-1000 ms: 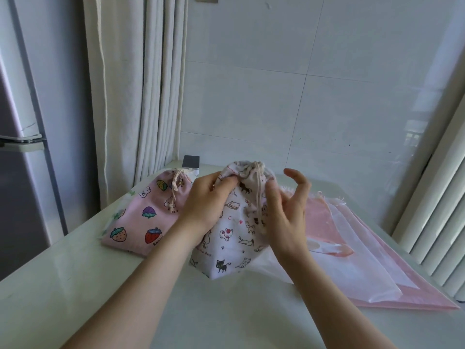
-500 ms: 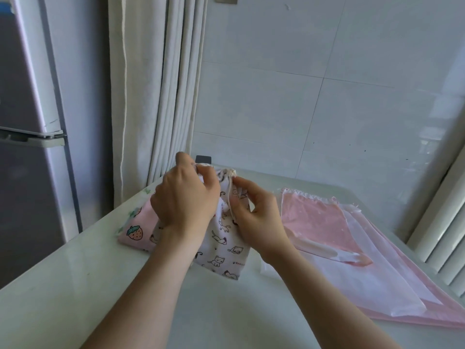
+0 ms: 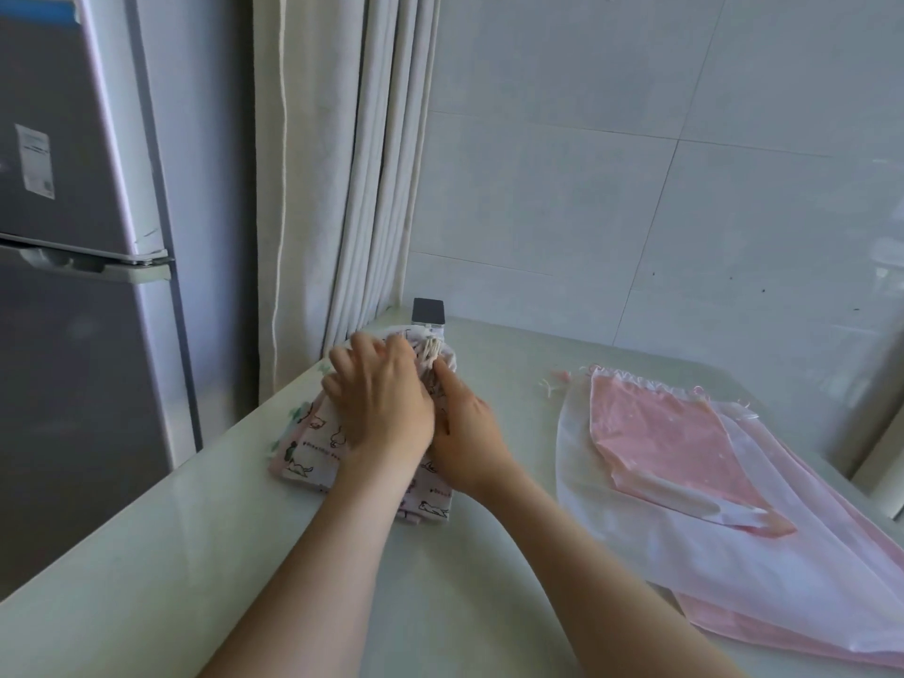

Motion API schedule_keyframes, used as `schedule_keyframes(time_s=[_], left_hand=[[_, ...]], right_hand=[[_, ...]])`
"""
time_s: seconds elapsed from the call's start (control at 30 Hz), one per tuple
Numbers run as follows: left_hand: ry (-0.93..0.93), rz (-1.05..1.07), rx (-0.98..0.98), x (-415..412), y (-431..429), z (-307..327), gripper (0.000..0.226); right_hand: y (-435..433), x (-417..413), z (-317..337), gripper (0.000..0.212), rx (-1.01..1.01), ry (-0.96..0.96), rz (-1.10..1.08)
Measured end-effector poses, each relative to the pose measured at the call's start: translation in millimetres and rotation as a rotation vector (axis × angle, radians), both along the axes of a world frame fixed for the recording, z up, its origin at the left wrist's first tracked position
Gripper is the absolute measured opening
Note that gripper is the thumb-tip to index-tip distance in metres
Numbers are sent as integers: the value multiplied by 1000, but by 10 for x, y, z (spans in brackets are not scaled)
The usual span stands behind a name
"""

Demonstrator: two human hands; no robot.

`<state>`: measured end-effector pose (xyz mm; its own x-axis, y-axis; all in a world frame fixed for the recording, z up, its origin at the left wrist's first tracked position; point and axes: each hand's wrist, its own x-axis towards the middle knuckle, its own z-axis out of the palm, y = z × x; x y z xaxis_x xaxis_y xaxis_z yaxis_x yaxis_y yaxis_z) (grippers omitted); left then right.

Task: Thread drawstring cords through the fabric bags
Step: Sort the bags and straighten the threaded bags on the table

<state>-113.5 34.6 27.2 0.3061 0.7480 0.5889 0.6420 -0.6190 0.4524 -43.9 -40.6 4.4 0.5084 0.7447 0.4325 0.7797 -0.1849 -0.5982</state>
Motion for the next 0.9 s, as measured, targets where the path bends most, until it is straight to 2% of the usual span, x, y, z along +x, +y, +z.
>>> schedule_keyframes(time_s=[0.07, 0.2, 0.3, 0.37, 0.43, 0.53, 0.63, 0.7, 0.77, 0.9], left_hand=[[113, -26, -66, 22, 7, -62, 29], [335, -31, -204, 13, 29, -173, 54], [406, -58, -215, 11, 13, -190, 53], [346, -39, -207, -1, -21, -144, 57], [202, -10, -173, -8, -70, -88, 58], [-65, -48, -10, 1, -142, -39, 32], [-228, -257, 162, 73, -211, -56, 15], [-251, -439, 188, 138, -289, -88, 17], [-232, -596, 110, 191, -381, -128, 17], [-75, -752, -18, 298, -488, -234, 13]], right_hand=[[24, 26, -42, 52, -2, 5, 17], [-34, 72, -59, 57, 5, 35, -14], [-100, 71, -90, 51, 11, 16, -64], [-121, 85, -105, 43, 48, 18, -134], [-152, 90, -81, 37, 105, 31, -183], [-241, 82, 51, 38, 205, 57, -235], [-394, 116, 237, 41, 262, 48, -288], [-526, 198, 340, 42, 232, 39, -327], [-683, 318, 375, 42, 155, 36, -381], [-993, 582, 243, 39, -59, -28, -512]])
